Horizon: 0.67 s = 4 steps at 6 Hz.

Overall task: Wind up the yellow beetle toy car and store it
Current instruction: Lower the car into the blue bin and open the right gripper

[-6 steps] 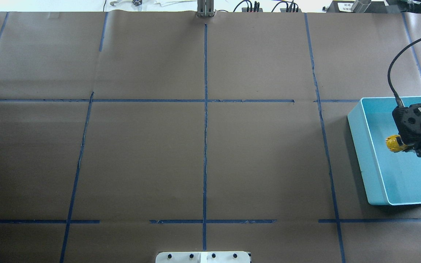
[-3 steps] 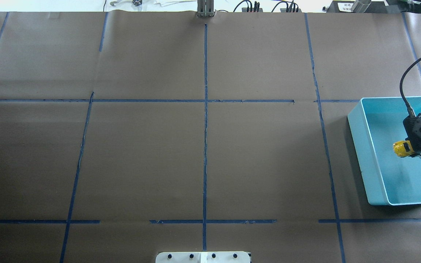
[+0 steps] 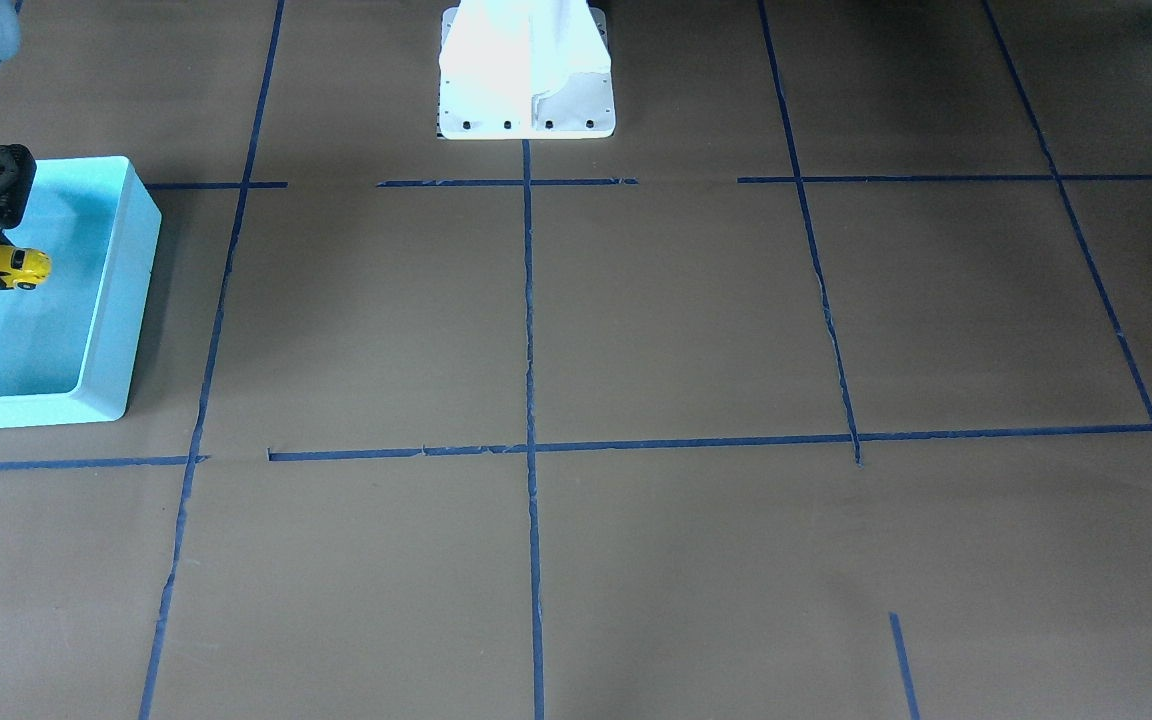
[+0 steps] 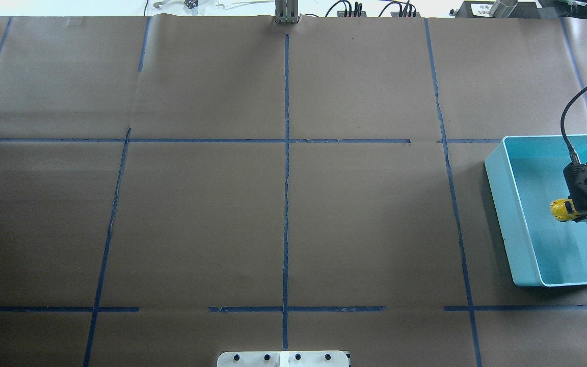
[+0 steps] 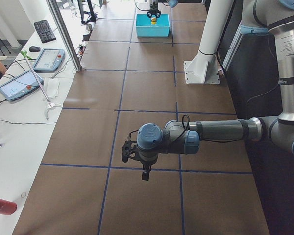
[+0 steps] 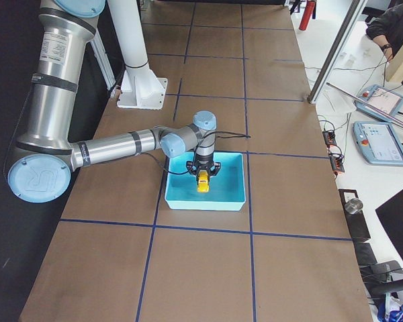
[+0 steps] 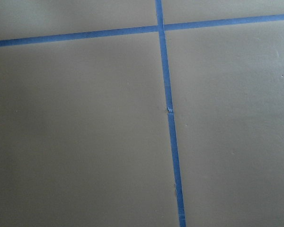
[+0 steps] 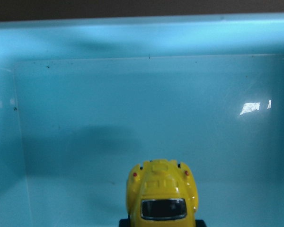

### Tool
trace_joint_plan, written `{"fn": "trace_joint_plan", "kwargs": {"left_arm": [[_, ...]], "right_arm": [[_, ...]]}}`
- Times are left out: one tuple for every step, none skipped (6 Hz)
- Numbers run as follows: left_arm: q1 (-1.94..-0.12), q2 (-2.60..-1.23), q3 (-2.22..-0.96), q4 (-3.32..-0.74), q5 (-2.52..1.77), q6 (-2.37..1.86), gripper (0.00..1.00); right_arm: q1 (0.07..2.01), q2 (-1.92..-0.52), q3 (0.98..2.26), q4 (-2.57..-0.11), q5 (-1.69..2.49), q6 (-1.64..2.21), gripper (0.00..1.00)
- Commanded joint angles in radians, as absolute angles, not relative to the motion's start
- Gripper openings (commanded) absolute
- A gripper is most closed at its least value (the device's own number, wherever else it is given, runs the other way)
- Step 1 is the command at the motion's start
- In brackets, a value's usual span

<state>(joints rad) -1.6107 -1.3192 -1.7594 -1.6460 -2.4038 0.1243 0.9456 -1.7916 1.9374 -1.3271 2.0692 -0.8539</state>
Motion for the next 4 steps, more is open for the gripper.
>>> {"fn": "trace_joint_plan", "kwargs": {"left_arm": [[-1.611, -1.319, -1.759, -1.646, -2.404, 0.124, 1.00], [-1.611, -1.319, -1.758, -1.646, -2.404, 0.123, 1.00], [-1.611, -1.319, -1.759, -1.646, -2.404, 0.124, 1.00], [-1.609, -1.319, -1.759, -1.646, -2.404, 0.124, 1.00]], "right_arm": [[0.943, -1.787, 1.884, -1.277, 2.098, -0.851, 0.18], [0.940, -1.781, 1.866, -1.260, 2.100, -0.850, 0.20], [0.937, -1.776, 1.865, -1.258, 2.108, -0.850, 0.20], [0.924, -1.776, 1.867, -1.258, 2.106, -0.850, 0.22]]}}
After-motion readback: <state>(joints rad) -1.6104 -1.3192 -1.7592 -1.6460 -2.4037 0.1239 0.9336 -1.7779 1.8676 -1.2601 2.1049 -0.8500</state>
